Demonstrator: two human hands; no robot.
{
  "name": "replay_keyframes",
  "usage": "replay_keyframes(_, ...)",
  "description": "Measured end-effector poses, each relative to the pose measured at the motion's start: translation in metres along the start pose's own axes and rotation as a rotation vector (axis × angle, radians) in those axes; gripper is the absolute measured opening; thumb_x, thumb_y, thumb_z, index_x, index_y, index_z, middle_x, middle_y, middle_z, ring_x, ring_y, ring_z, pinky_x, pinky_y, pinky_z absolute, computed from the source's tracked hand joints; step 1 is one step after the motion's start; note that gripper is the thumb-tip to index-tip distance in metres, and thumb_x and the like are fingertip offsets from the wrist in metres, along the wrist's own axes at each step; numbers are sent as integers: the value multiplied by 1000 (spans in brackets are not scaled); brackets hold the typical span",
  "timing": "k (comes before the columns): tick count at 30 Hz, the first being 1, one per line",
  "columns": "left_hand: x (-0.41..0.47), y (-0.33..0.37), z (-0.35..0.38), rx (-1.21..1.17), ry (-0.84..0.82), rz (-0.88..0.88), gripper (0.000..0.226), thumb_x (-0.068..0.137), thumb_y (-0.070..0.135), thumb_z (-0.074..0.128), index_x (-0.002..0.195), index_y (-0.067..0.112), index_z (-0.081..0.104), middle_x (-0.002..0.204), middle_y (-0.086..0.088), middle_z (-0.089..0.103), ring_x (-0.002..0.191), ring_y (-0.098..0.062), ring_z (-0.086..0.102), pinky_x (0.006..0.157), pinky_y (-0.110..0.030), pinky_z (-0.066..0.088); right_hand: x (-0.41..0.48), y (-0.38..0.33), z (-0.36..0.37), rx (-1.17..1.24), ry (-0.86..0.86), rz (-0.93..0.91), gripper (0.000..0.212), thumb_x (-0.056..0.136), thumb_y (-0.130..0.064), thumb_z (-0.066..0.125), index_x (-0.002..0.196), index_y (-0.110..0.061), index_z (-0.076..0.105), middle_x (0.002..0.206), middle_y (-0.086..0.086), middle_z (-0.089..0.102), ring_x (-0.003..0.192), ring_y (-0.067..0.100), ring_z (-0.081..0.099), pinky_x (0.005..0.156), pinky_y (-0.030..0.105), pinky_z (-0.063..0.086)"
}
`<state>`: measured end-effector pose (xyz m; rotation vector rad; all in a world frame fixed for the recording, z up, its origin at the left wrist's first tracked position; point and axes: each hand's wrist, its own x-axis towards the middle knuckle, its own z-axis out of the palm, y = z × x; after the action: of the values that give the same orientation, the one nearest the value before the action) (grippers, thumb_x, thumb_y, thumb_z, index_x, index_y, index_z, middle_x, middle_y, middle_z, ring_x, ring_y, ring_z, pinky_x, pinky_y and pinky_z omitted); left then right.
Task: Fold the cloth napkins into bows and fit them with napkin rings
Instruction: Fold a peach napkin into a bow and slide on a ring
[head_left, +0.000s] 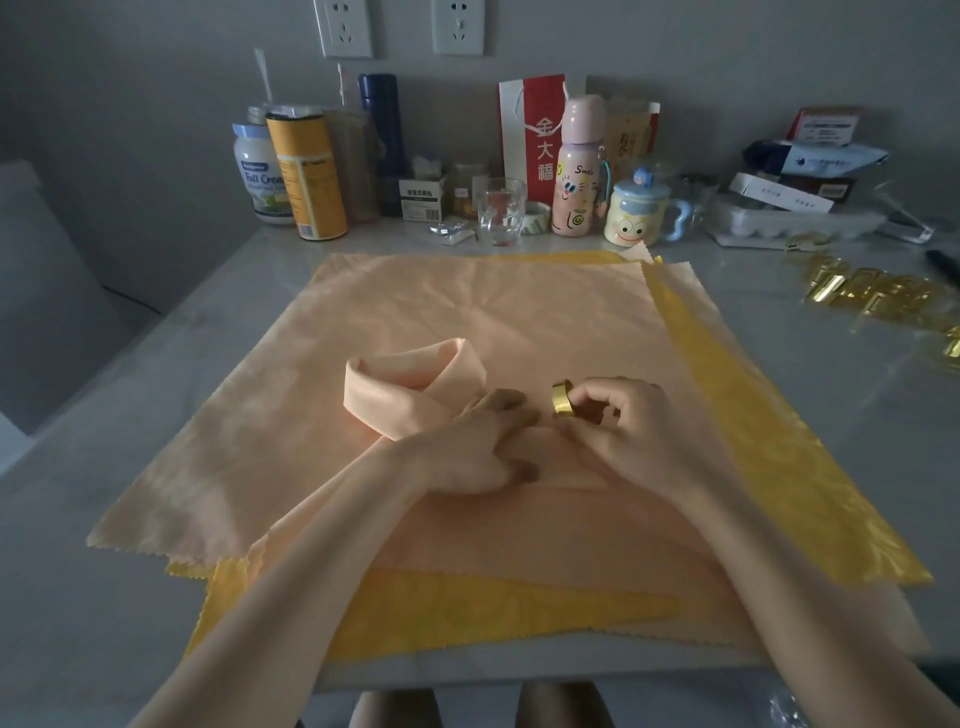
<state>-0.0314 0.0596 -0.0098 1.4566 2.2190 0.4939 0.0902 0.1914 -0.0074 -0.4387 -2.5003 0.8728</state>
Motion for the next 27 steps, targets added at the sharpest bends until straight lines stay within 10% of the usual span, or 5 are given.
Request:
replay_keyframes(13,10,-4,8,-6,540,65,16,97,19,44,108,8,49,102,-10,66,96,-28,58,78,-39,44,-9,-17,-12,271,46,42,11,86,-24,66,83,-15,73,61,-3,52,54,1,43,52,10,32)
replay_keyframes(17,11,-8,9,-140,508,66,11,94,17,49,102,14,56,91,-2,67,88,-22,61,79,-37,47,-7,-16,0,227,-49,58,33,97,-20,41,79,-8,66,55,-9,51,56,5,46,55,14,31)
replay_keyframes(22,7,-12,6,-340,396,162,18,93,6,52,92,20,62,81,18,61,77,13,56,73,-5,39,-3,-4,9,169,3,85,24,86,-8,56,101,-18,73,62,-7,63,49,3,48,49,24,37)
replay_keyframes(27,11,-17,4,-256,403,222,12,88,16,59,93,17,70,91,12,59,93,-8,55,92,-26,39,2,-3,10,158,-24,43,20,85,-10,64,100,-19,74,80,-9,70,56,0,52,55,11,37)
